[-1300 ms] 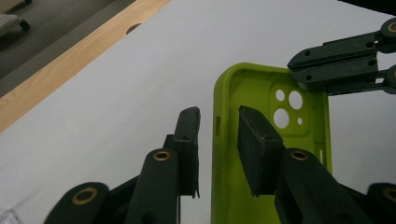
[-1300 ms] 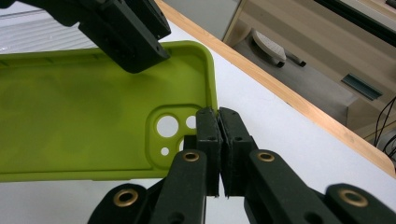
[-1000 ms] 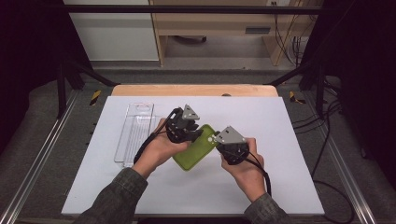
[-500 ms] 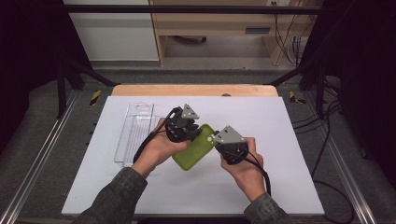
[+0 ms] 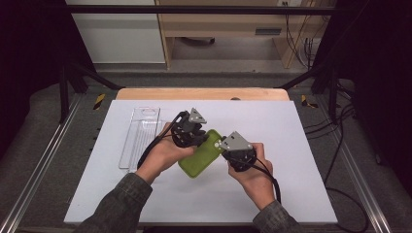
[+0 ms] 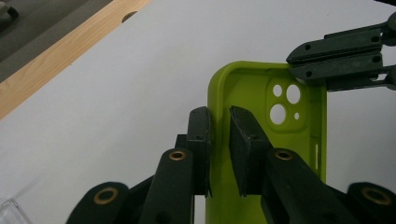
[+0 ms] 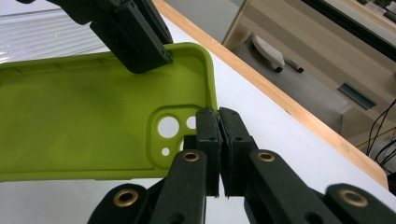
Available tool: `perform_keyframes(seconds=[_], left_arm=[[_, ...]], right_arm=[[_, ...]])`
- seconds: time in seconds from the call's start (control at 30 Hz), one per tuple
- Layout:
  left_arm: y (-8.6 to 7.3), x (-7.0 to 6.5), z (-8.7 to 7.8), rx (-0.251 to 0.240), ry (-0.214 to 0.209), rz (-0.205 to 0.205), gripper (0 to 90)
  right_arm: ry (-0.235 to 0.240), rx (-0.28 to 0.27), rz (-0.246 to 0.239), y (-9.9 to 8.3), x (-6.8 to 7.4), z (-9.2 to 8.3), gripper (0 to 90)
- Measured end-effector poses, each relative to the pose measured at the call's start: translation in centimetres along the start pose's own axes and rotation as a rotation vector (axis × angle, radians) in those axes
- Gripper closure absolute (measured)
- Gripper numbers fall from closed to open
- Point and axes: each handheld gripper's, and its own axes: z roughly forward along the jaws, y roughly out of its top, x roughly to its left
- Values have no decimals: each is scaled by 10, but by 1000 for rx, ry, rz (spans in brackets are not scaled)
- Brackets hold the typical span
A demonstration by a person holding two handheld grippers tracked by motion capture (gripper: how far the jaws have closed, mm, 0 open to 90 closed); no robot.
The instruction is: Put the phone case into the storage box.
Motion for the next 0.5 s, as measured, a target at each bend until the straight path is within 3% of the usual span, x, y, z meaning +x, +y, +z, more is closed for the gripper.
perform_keyframes(seconds=[0.5], left_arm=[[-1,2,0,7,19,-4,766]], right_arm=[[-5,7,-20,2,4,1,879]])
